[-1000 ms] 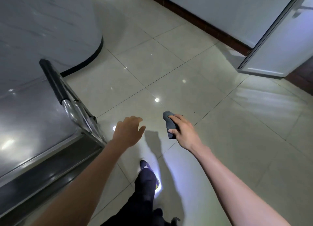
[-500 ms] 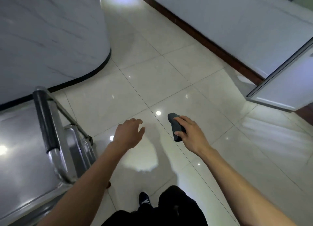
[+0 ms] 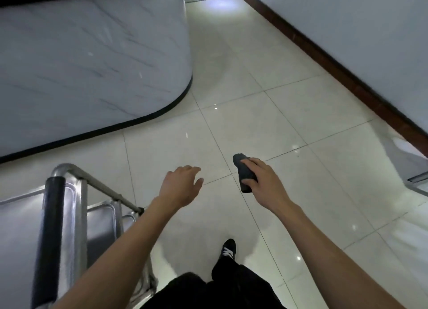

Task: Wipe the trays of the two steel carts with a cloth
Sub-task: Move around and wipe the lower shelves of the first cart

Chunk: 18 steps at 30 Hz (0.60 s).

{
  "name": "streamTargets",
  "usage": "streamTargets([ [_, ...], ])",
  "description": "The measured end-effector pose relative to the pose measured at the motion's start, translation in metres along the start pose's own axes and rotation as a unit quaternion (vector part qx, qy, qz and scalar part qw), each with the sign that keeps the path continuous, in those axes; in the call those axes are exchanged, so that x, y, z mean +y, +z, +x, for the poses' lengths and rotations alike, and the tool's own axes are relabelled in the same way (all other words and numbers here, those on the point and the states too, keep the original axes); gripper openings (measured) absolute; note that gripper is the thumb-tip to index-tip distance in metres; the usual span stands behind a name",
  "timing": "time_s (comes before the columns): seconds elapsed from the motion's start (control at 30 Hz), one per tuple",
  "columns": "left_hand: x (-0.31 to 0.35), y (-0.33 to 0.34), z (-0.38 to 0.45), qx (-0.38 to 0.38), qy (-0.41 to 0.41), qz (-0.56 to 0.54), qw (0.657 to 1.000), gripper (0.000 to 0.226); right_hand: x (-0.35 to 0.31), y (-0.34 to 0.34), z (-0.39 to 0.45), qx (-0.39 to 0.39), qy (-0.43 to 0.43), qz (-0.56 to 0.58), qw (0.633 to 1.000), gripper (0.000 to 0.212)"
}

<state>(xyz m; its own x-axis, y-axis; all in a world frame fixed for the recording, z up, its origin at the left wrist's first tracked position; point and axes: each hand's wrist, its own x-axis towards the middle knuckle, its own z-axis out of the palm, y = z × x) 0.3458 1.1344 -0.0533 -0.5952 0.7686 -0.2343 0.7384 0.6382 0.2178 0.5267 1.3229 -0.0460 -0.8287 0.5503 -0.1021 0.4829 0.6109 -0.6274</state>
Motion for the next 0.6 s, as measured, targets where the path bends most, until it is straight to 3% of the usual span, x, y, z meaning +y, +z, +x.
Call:
streamTargets([
  [0.3, -0.078, -0.027, 0.073, 0.030, -0.161, -0.087, 0.983, 0.047, -0.054, 0.018, 0.169, -0.121, -0.113, -0.019, 0.986, 0.054],
  [0.6, -0.199, -0.050, 0.163, 0.059, -0.258, -0.146, 0.953, 0.047, -0.143, 0.076, 0.337, -0.198, -0.197, -0.065, 0.958, 0.053],
])
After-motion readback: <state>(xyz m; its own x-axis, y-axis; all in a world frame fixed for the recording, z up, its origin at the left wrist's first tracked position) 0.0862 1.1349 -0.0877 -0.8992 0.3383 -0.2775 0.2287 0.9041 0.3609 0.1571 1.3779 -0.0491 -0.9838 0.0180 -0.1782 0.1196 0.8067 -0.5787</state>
